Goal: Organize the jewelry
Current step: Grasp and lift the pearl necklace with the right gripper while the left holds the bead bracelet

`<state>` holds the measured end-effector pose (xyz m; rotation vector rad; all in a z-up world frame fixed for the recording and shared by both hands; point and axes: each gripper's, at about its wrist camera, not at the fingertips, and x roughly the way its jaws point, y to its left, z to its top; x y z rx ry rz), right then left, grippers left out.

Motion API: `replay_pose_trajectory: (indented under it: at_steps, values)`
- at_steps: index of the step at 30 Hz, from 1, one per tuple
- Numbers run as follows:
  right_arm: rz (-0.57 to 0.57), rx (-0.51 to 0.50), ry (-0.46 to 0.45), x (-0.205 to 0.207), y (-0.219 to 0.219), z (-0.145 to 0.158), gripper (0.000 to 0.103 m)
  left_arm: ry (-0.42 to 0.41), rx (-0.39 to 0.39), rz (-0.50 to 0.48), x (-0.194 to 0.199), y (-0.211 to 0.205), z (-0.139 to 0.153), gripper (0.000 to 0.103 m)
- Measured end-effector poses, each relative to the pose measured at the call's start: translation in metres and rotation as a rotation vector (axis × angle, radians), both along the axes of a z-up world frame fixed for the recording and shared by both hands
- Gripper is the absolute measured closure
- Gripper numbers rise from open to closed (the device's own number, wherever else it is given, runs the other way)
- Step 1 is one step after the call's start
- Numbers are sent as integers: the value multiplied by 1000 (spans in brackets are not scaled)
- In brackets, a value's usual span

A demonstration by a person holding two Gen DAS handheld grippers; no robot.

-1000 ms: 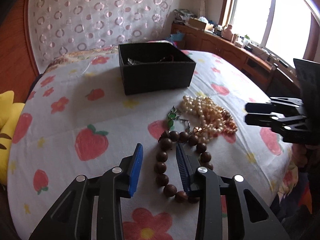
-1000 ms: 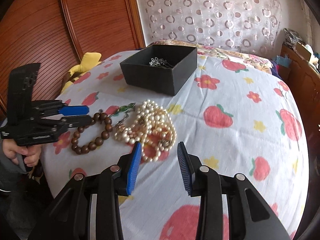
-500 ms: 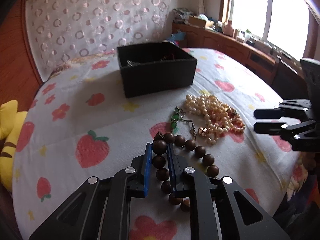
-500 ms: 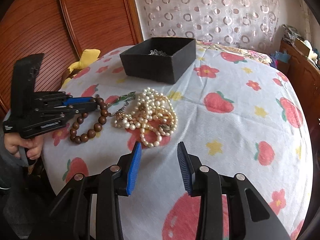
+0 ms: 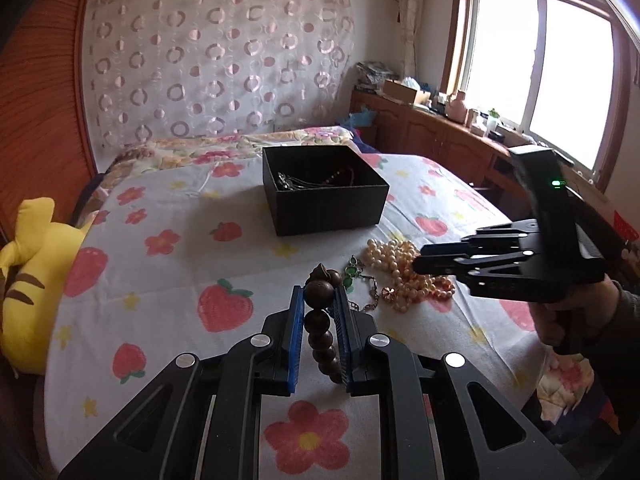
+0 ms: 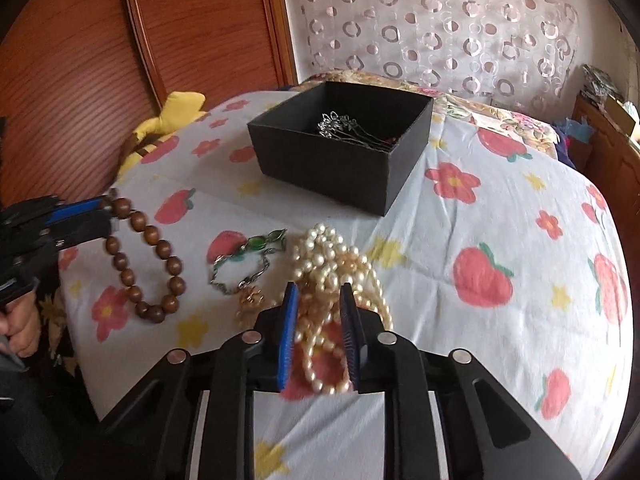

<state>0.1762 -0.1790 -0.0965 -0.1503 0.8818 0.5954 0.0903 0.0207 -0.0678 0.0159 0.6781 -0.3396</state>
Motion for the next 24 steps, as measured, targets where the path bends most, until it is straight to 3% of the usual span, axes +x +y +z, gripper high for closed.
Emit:
replay_pose_trajectory:
  at_steps: [7,10,14,24]
  values:
    - [27,-110,-27,9,17,-2,87,-2,-5,2,-1,2,0,89]
    - [34,-135,-31,9,18,-2,95,-1,-6,2,-1,2,0,89]
    - [33,-84,-49,5,10,10,97,0,-7,2,-1,2,0,89]
    - [33,40,-162,-11,-10,74,98,-9,-13,0,-3,5,0,89]
